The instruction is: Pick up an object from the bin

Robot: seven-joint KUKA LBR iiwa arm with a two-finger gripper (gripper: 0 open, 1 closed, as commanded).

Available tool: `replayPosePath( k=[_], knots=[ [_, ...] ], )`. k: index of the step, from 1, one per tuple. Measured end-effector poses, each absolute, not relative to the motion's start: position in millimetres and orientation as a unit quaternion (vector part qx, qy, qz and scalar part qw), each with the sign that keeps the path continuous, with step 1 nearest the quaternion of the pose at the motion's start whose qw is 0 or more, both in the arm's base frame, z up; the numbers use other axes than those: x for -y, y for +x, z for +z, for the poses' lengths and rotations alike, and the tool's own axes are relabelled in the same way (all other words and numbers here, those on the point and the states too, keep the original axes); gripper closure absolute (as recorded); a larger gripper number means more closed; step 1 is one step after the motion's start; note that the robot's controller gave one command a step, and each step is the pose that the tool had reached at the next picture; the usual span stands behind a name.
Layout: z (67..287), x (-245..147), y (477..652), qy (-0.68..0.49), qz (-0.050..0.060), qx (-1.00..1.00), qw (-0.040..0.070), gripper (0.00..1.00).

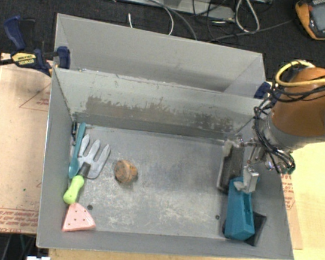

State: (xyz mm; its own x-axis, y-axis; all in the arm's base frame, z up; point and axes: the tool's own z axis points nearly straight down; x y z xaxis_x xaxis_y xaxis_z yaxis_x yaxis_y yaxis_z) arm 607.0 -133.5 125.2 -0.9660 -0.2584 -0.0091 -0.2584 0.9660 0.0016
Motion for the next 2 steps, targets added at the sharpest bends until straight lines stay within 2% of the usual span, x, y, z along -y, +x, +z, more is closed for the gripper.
replayPosePath(
  k=[1, 2],
  knots=[
    [178, 144, 570.7, -0.174, 0.002, -0.985, 0.001, 0.0],
    [205, 136, 566.9, -0.062, 0.003, -0.998, 0.002, 0.0]
  ],
)
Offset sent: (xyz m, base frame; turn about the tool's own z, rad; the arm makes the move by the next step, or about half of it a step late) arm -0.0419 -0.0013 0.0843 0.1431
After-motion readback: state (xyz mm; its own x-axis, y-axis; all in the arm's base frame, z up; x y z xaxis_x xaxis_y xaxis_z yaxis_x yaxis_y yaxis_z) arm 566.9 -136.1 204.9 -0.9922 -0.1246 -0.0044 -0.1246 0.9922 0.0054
